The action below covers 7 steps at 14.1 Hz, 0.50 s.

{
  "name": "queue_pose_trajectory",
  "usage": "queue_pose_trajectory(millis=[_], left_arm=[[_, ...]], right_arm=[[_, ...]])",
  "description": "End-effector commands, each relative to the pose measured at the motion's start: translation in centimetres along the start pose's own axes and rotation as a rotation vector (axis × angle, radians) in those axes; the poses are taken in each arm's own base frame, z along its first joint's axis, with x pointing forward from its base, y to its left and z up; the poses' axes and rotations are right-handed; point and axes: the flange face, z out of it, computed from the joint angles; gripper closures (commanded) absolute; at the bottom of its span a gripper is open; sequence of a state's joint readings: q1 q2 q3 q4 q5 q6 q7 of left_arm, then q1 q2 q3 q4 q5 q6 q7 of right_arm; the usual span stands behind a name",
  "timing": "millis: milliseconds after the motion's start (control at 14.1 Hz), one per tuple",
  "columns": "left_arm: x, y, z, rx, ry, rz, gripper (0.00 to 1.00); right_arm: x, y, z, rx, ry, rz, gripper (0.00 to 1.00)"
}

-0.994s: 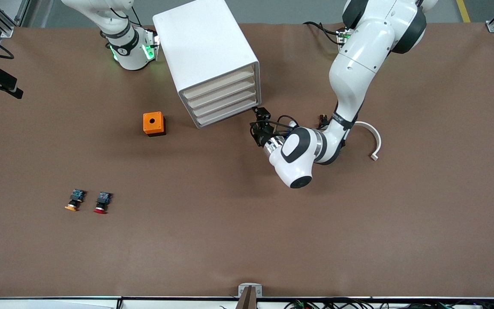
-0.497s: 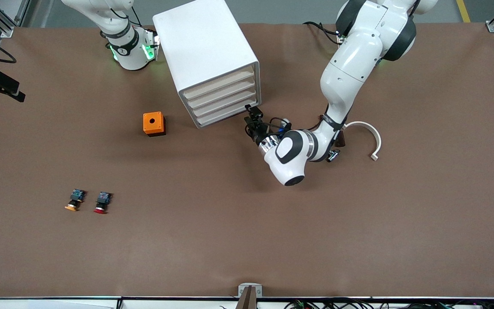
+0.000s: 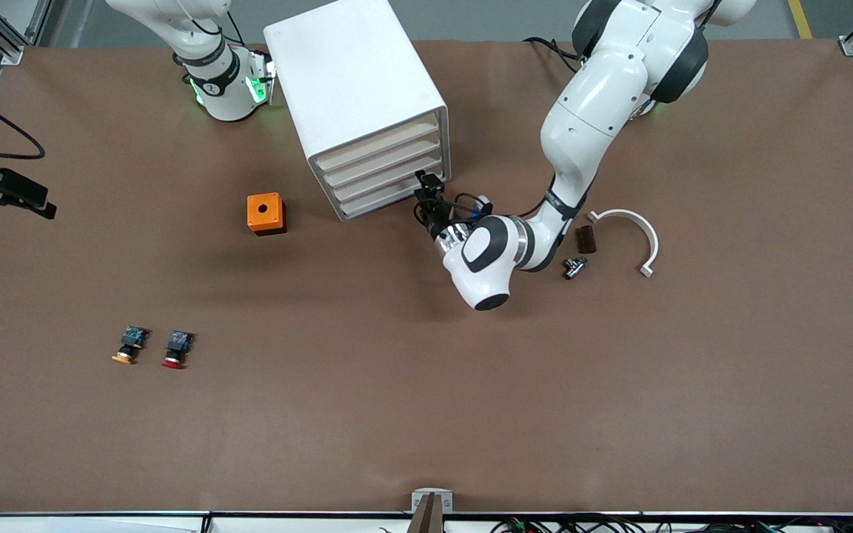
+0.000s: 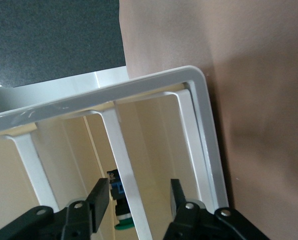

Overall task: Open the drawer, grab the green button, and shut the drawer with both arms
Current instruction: 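Pull the drawer open with the left gripper while the right gripper approaches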

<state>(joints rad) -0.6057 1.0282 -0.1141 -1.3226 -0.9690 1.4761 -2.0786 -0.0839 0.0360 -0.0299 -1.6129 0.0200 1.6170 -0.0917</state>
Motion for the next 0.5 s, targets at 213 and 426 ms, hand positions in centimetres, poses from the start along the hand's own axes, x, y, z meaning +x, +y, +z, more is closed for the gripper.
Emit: queue_pose_trajectory(millis=[213,426], left_arm=[[-0.7,-0.3,4.7,0.036,0.069,-0.012,0.54],[-0.4,-0.8,6.2,0.073,0.105,-0.016,0.69]], right_arm=[[1.2,0.9,0.7,-0.010,-0.013,-0.007,0.00],[2.0,1.0,2.4,-0.009,-0.042,-0.005,0.00]])
